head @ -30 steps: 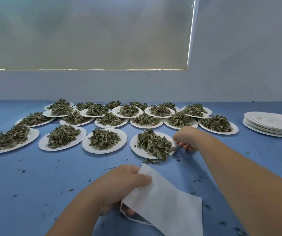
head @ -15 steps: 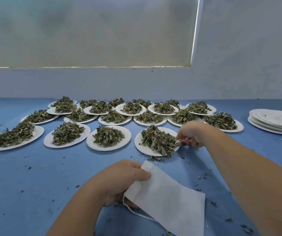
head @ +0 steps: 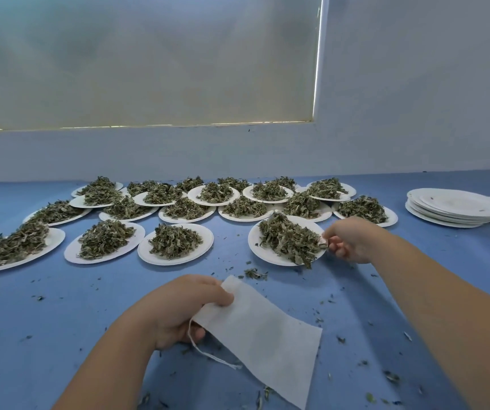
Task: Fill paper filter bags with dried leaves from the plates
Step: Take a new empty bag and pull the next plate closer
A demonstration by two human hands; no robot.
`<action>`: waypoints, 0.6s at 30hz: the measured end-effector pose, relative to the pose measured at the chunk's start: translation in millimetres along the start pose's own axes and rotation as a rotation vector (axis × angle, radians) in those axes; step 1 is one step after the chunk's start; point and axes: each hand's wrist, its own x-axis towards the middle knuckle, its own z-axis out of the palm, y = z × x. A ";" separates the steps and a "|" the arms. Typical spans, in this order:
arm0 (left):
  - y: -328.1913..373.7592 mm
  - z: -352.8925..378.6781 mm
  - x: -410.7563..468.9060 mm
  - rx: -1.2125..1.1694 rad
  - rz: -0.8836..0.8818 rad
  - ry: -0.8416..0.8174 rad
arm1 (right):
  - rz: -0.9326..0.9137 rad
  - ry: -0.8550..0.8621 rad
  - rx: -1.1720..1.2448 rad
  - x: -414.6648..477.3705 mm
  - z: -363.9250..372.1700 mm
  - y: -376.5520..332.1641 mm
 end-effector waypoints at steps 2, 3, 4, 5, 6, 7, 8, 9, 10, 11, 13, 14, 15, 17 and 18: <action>-0.5 -1.2 1.3 -0.027 -0.003 0.024 | -0.001 0.000 0.011 -4.5 -16.9 5.5; -1.1 -2.1 2.3 -0.048 -0.008 0.052 | -0.004 -0.003 0.007 -6.6 -25.1 8.8; -1.3 -3.0 2.9 -0.070 -0.016 0.086 | -0.006 -0.011 0.004 -8.2 -33.1 12.6; -1.3 -3.7 2.9 -0.090 -0.022 0.119 | -0.003 -0.026 0.007 -9.7 -40.7 16.8; -1.4 -4.4 3.2 -0.110 -0.025 0.147 | 0.003 -0.046 0.012 -10.8 -48.3 21.3; -1.3 -5.2 3.7 -0.130 -0.023 0.171 | 0.009 -0.067 0.013 -12.2 -55.5 25.8; -1.2 -5.6 4.3 -0.151 -0.018 0.192 | 0.011 -0.085 0.010 -13.8 -62.2 30.6; -0.9 -6.0 4.4 -0.170 -0.012 0.214 | 0.008 -0.105 0.005 -15.7 -68.5 35.3; -0.6 -6.3 4.9 -0.190 -0.010 0.235 | -0.002 -0.130 0.001 -18.0 -74.2 39.5; 0.1 -6.4 4.9 -0.215 -0.008 0.259 | -0.012 -0.157 -0.002 -20.2 -79.2 43.4; 0.2 -7.4 5.2 -0.276 -0.003 0.296 | -0.021 -0.211 -0.009 -25.8 -85.7 49.6; 0.7 -8.0 4.9 -0.311 0.002 0.308 | -0.020 -0.236 -0.012 -28.5 -87.7 52.6; 1.5 -8.6 4.2 -0.345 0.006 0.315 | -0.018 -0.257 -0.015 -31.2 -88.8 55.5; 3.2 -9.4 0.7 -0.398 0.005 0.318 | -0.023 -0.292 -0.028 -37.5 -88.7 60.3; 3.9 -9.3 -1.0 -0.405 0.005 0.319 | -0.031 -0.309 -0.041 -41.1 -88.2 61.9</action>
